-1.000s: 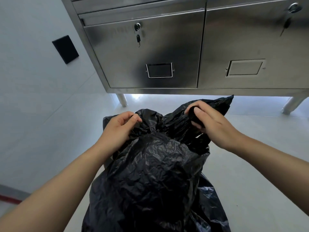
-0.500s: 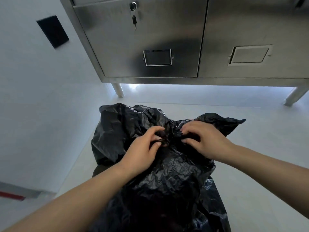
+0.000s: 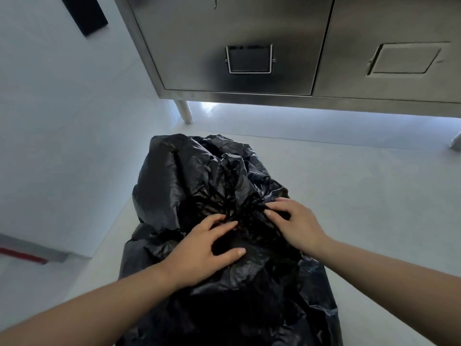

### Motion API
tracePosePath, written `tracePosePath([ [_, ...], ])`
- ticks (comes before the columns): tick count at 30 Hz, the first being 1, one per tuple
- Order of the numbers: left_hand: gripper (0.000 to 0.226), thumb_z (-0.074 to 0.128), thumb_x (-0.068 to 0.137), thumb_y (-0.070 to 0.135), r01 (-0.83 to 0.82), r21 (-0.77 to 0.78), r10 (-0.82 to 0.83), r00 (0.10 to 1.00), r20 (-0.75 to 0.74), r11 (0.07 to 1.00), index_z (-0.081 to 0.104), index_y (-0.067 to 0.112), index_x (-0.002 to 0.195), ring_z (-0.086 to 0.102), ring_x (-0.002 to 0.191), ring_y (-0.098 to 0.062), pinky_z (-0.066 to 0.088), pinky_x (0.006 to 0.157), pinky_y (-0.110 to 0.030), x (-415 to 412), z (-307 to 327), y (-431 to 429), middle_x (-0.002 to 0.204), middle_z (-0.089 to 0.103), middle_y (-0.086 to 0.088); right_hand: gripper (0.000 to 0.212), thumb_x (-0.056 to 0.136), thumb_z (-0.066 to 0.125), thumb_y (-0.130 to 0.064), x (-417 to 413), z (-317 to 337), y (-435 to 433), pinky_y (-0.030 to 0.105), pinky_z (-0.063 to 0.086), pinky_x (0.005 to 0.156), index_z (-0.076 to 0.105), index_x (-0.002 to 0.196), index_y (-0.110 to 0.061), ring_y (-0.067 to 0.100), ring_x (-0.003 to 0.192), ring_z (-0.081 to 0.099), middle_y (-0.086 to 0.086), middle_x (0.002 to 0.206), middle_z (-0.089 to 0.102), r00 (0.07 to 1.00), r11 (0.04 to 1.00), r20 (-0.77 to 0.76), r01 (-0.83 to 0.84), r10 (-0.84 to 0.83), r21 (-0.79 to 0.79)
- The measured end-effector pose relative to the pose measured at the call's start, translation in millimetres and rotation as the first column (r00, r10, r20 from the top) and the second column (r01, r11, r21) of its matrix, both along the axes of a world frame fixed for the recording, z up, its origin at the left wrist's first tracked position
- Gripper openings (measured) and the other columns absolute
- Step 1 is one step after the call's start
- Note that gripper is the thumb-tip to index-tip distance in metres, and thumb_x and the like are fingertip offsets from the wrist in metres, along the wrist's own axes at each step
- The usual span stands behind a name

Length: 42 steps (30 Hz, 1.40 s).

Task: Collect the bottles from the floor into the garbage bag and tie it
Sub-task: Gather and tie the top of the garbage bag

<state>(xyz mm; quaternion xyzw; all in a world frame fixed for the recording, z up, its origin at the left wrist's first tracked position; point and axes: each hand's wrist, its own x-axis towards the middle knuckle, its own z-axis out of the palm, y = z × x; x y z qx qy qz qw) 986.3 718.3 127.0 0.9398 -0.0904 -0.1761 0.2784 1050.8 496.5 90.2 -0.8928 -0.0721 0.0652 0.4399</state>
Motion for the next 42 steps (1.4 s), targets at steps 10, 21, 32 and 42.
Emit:
tracePosePath([
  [10, 0.061, 0.067, 0.084, 0.025, 0.013, 0.074, -0.023, 0.99, 0.137, 0.997, 0.041, 0.036, 0.138, 0.045, 0.124, -0.005, 0.023, 0.101, -0.003, 17, -14, 17, 0.134, 0.051, 0.009, 0.039, 0.092, 0.053, -0.033, -7, 7, 22, -0.006, 0.025, 0.083, 0.047, 0.127, -0.049, -0.028, 0.103, 0.036, -0.041, 0.113, 0.043, 0.998, 0.994, 0.049, -0.044, 0.04, 0.095],
  [21, 0.037, 0.068, 0.079, 0.006, -0.198, -0.262, 0.273, 0.917, 0.29, 0.945, 0.069, 0.025, 0.111, 0.057, 0.099, 0.011, 0.033, 0.086, 0.003, 39, 17, -9, 0.109, 0.07, 0.01, 0.034, 0.097, 0.041, -0.018, -4, 35, 37, -0.007, 0.022, 0.084, 0.057, 0.124, -0.031, -0.029, 0.1, 0.038, -0.03, 0.111, 0.05, 0.99, 0.985, 0.105, -0.104, 0.09, 0.135],
  [32, 0.036, 0.061, 0.077, -0.002, -0.361, -0.471, 0.469, 0.873, 0.132, 0.805, 0.072, 0.025, 0.097, 0.067, 0.088, 0.001, 0.05, 0.084, -0.015, 50, 48, -15, 0.092, 0.074, 0.01, 0.054, 0.091, 0.051, -0.041, -10, 49, 53, 0.021, 0.021, 0.112, 0.031, 0.141, -0.033, -0.005, 0.131, 0.029, -0.018, 0.141, 0.037, 0.946, 0.935, 0.158, -0.309, 0.284, 0.171],
  [42, 0.037, 0.064, 0.084, 0.007, -0.131, -0.488, 0.196, 0.977, 0.084, 0.863, 0.059, 0.022, 0.118, 0.06, 0.108, -0.001, 0.043, 0.093, -0.014, 42, 65, 12, 0.116, 0.065, 0.008, 0.046, 0.084, 0.065, -0.028, 2, 53, 49, 0.002, 0.031, 0.091, 0.049, 0.125, -0.038, -0.015, 0.107, 0.047, -0.03, 0.117, 0.053, 0.916, 0.944, 0.271, -0.323, 0.295, 0.067],
])
